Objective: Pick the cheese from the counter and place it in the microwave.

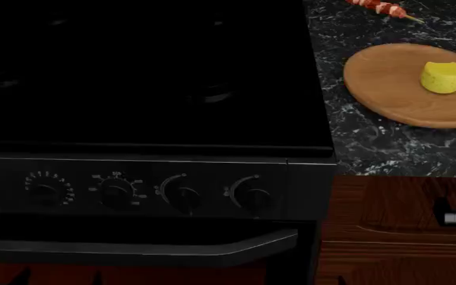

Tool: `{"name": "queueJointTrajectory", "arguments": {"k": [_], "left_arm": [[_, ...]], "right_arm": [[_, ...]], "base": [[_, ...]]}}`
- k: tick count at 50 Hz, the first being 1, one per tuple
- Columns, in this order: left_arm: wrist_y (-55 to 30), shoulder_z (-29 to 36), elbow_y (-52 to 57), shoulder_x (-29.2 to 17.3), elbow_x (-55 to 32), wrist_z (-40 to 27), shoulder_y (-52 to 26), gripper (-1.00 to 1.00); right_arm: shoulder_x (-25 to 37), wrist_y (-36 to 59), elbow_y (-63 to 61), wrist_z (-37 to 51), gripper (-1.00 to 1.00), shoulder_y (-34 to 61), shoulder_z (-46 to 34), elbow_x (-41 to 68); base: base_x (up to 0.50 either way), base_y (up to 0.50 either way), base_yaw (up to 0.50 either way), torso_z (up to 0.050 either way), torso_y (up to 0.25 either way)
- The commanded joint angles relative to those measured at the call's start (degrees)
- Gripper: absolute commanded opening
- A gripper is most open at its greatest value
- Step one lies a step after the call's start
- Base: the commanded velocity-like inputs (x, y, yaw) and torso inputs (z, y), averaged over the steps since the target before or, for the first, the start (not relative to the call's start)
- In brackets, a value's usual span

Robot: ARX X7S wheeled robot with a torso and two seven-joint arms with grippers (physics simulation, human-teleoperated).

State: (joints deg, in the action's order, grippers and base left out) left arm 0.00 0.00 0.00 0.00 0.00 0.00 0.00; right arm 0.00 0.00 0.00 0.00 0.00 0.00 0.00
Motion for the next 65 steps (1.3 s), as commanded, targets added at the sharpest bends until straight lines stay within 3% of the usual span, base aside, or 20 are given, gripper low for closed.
{"name": "queueJointTrajectory", "arguments": {"k": [1,15,19,20,35,65], "left_arm": [[0.00,0.64,0.00,-0.57,-0.56,-0.64,0.00,1.00],[-0.58,3.30,0.43,-2.79,-2.82,-3.31,0.02,1.00],[-2.52,4.32,0.33,-2.91,0.05,-6.00,-0.42,1.00],[-2.17,1.50,-0.02,-0.46,2.30,-2.82,-0.43,1.00],[-1.57,4.51,0.06,-2.96,-0.28,-6.32,-0.34,1.00],[-2.07,7.28,0.30,-5.02,-1.85,-9.55,-0.60,1.00]], "right_arm": [[7.84,-0.94,0.49,9.33,1.00,0.84,-9.49,7.87],[8.42,-1.50,0.41,9.77,1.00,0.61,-9.90,8.58],[8.51,-1.57,0.53,9.87,1.00,0.68,-10.03,8.66],[0.56,-0.47,0.20,0.58,1.00,-0.08,-0.55,0.75],[3.03,-0.75,-0.04,3.53,1.00,-0.21,-3.43,3.02],[5.31,-2.00,0.36,6.13,1.00,-0.12,-6.14,4.67]], "base": [[0.00,0.00,0.00,0.000,0.000],[0.00,0.00,0.00,0.000,0.000],[0.00,0.00,0.00,0.000,0.000],[0.00,0.00,0.00,0.000,0.000],[0.00,0.00,0.00,0.000,0.000],[0.00,0.00,0.00,0.049,0.000]]}}
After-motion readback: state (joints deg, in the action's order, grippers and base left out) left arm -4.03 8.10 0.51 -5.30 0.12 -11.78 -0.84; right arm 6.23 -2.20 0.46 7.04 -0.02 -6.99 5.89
